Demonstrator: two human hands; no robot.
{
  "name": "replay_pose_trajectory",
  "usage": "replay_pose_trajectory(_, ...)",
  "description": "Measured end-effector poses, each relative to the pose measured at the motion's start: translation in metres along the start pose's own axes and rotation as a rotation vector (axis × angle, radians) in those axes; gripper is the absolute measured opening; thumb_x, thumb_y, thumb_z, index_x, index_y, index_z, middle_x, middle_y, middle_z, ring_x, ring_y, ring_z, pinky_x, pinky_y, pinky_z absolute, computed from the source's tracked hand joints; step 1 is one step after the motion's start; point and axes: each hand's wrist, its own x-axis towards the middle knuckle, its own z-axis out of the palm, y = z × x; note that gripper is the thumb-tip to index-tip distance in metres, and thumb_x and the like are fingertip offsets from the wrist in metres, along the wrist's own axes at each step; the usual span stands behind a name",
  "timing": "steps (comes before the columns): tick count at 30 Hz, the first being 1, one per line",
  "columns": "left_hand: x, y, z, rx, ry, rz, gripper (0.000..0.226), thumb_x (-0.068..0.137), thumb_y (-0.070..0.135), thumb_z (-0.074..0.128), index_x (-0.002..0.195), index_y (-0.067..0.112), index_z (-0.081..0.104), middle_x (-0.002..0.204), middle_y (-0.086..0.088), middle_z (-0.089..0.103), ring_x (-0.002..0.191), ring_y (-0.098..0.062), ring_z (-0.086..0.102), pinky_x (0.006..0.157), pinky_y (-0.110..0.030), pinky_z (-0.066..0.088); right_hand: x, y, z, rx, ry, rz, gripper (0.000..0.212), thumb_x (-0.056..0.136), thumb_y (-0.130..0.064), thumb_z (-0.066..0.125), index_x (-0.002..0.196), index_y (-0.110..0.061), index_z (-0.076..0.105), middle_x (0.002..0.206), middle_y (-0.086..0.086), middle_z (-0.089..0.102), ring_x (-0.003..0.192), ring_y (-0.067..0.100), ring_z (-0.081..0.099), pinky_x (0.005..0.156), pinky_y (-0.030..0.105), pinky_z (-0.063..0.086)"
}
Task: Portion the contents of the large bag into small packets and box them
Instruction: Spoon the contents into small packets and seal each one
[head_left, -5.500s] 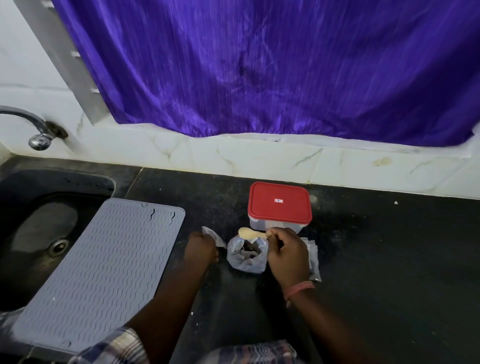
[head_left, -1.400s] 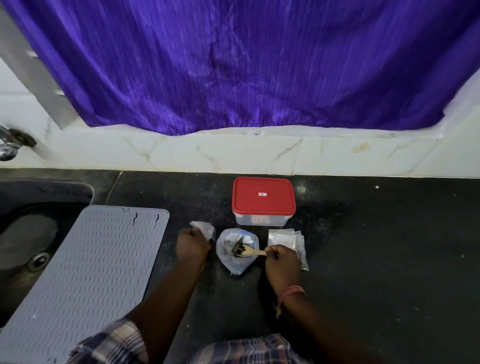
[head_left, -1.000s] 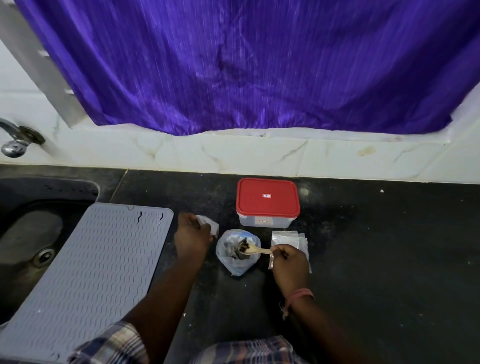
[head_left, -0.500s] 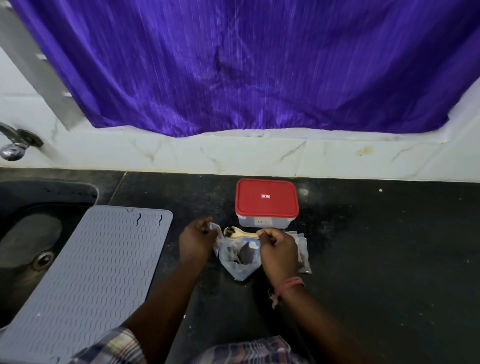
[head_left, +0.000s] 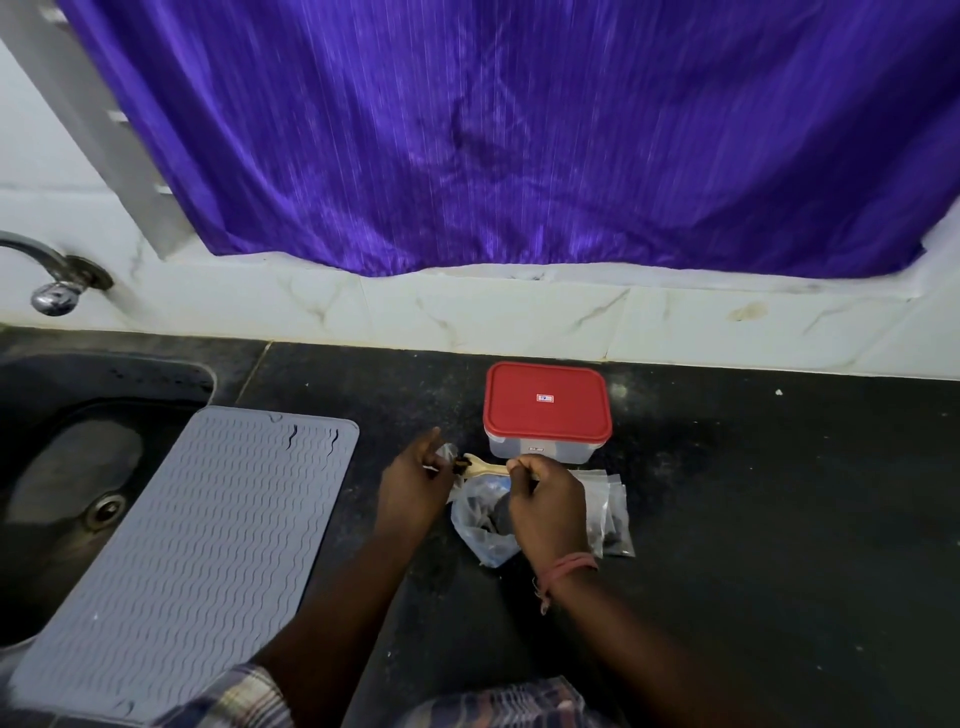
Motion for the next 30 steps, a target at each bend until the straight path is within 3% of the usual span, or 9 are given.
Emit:
replay_pose_trajectory(5,0.001,0.000,0.001,-0.120,-0.057,-0.015,0.021,0.091,0.015,0.066,0.103,0.024,0.079,0.092,0.011,0.078,0.085,-0.005,0.073,0.079,-0.029,0.059,-0.003,-0.003,0.002,-0.248,-0.050,-0.278,0.015,0.093,-0.015,0.057,0.083,-0.016,0.067,0.082,-0.001,0.064,0.077,0.016,0.058,0.067,0.030,0.047)
replay_pose_trajectory(8,0.002,0.001,0.002,-0.258,-0.111,-0.088,0.026,0.091,0.003,0.063,0.096,0.023,0.080,0.087,0.002,0.079,0.082,-0.017,0.076,0.082,-0.039,0.062,-0.003,-0.003,0.005,-0.425,-0.177,-0.452,0.013,0.084,-0.018,0.049,0.074,-0.018,0.058,0.075,0.000,0.056,0.067,0.018,0.055,0.060,0.034,0.046)
replay_pose_trajectory(11,0.002,0.001,0.001,-0.420,-0.096,-0.184,0.023,0.092,-0.001,0.063,0.102,0.016,0.076,0.092,-0.007,0.079,0.091,-0.028,0.075,0.082,-0.038,0.061,0.001,0.002,0.008,-0.539,-0.206,-0.639,0.013,0.074,-0.020,0.049,0.076,-0.018,0.062,0.073,0.000,0.056,0.063,0.020,0.057,0.057,0.036,0.050)
replay_pose_trajectory(15,0.002,0.004,-0.006,-0.465,-0.050,-0.226,0.024,0.090,0.000,0.065,0.112,0.009,0.066,0.097,-0.012,0.075,0.088,-0.026,0.074,0.076,-0.036,0.061,0.005,0.000,0.006,-0.629,-0.171,-0.764,0.030,0.075,-0.021,0.047,0.091,-0.016,0.071,0.078,0.000,0.059,0.067,0.021,0.059,0.059,0.035,0.051)
replay_pose_trajectory(19,0.007,0.003,-0.013,-0.315,0.001,-0.203,0.011,0.090,0.011,0.069,0.089,0.018,0.077,0.083,-0.002,0.078,0.080,-0.020,0.075,0.077,-0.036,0.061,0.005,-0.014,0.003,-0.587,-0.116,-0.730,0.031,0.077,-0.022,0.045,0.091,-0.018,0.073,0.078,-0.001,0.060,0.065,0.017,0.058,0.057,0.029,0.048)
replay_pose_trajectory(22,0.006,0.005,-0.017,-0.442,-0.015,-0.287,0.012,0.092,0.006,0.066,0.094,0.010,0.077,0.085,-0.010,0.077,0.074,-0.019,0.071,0.067,-0.029,0.059,0.005,-0.019,0.008,-0.418,-0.139,-0.555,0.017,0.082,-0.019,0.046,0.075,-0.018,0.062,0.073,-0.002,0.052,0.062,0.017,0.053,0.055,0.029,0.040)
replay_pose_trajectory(24,0.004,0.005,-0.017,-0.610,-0.044,-0.349,0.015,0.094,0.001,0.061,0.099,0.003,0.075,0.086,-0.017,0.074,0.067,-0.017,0.065,0.061,-0.025,0.056,0.006,-0.018,0.010,-0.299,-0.132,-0.435,0.021,0.090,-0.021,0.047,0.079,-0.015,0.064,0.079,0.000,0.057,0.070,0.017,0.057,0.061,0.033,0.046)
replay_pose_trajectory(27,0.008,-0.006,-0.017,-0.587,-0.022,-0.423,0.015,0.095,0.007,0.061,0.100,0.007,0.076,0.089,-0.020,0.073,0.072,-0.022,0.061,0.068,-0.034,0.052,0.008,-0.020,0.009,-0.213,-0.086,-0.398,0.019,0.097,-0.020,0.054,0.090,-0.014,0.071,0.090,0.002,0.066,0.082,0.017,0.061,0.072,0.036,0.051)
replay_pose_trajectory(30,0.016,-0.019,-0.015,-0.436,-0.009,-0.489,0.010,0.095,0.017,0.063,0.098,0.013,0.072,0.093,-0.013,0.073,0.077,-0.021,0.065,0.066,-0.033,0.052,0.006,-0.019,0.005,-0.154,-0.068,-0.386,0.015,0.095,-0.018,0.058,0.092,-0.015,0.073,0.089,0.001,0.067,0.083,0.015,0.062,0.073,0.035,0.052)
